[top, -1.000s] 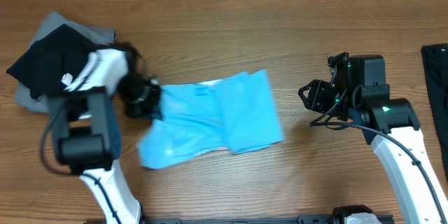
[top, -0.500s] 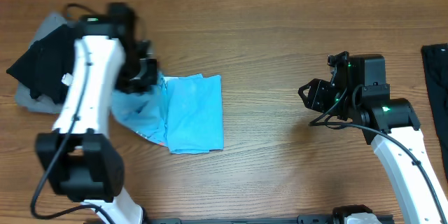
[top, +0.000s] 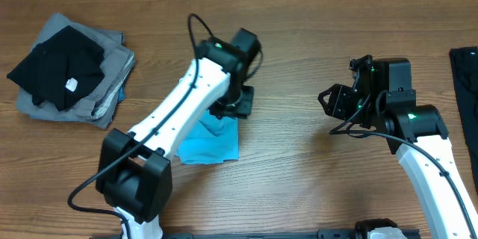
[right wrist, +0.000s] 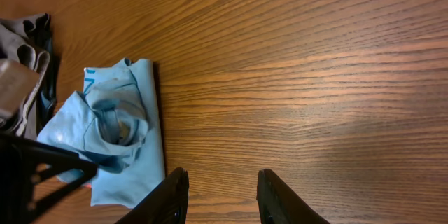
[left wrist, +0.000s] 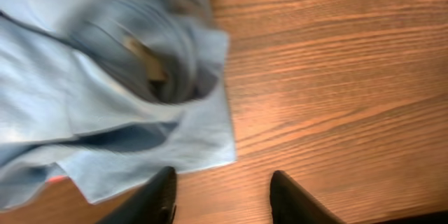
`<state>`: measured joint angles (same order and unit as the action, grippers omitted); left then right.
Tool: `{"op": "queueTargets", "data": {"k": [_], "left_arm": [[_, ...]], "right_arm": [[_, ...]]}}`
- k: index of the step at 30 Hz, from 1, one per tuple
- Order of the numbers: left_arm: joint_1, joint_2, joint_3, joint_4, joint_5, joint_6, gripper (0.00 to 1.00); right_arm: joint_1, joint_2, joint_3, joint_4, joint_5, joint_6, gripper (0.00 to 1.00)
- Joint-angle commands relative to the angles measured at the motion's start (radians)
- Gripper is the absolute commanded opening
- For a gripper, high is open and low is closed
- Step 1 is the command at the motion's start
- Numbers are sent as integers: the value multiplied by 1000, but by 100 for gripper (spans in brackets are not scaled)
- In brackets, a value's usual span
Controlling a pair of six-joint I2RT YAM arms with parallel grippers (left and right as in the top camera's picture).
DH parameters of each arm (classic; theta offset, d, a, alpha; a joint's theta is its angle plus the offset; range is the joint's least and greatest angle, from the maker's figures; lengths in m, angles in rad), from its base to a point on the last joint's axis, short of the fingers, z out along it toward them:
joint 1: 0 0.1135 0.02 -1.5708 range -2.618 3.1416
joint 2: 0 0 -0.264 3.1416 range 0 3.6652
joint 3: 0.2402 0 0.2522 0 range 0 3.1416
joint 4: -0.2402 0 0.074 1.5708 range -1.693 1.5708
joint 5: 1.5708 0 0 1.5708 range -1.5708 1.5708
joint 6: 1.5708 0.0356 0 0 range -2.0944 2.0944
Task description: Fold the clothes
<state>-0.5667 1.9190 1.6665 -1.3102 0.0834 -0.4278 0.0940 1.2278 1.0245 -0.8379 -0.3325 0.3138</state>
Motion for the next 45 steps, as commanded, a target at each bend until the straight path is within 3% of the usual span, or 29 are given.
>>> {"op": "queueTargets", "data": {"k": [1, 6, 11, 14, 15, 18, 24, 27, 33, 39, 45], "left_arm": [[-20, 23, -9, 8, -39, -74, 50], [3, 15, 21, -37, -65, -72, 45], [114, 3, 91, -193, -176, -65, 59], [217, -2, 87, -222, -214, -3, 67], [243, -2, 80, -212, -214, 15, 66], [328, -1, 27, -128, -209, 74, 5], [420, 9, -154, 93, 21, 241, 4], [419, 11, -248, 122, 58, 241, 4], [301, -2, -293, 100, 382, 343, 4], [134, -18, -276, 89, 349, 339, 4], [129, -18, -232, 79, 294, 319, 4]], "right_arm": [[2, -6, 5, 5, 11, 0, 36], [2, -6, 5, 5, 11, 0, 40], [2, 0, 3, -10, 11, 0, 40], [2, 15, 3, -12, 11, 0, 40], [2, 20, 3, -11, 10, 0, 40], [2, 36, 3, -12, 10, 0, 40], [2, 46, 3, -10, 11, 0, 40], [2, 46, 3, -11, 10, 0, 39], [2, 46, 3, -6, 11, 0, 40], [2, 46, 3, -6, 10, 1, 40], [2, 47, 3, 6, 10, 0, 44]]}}
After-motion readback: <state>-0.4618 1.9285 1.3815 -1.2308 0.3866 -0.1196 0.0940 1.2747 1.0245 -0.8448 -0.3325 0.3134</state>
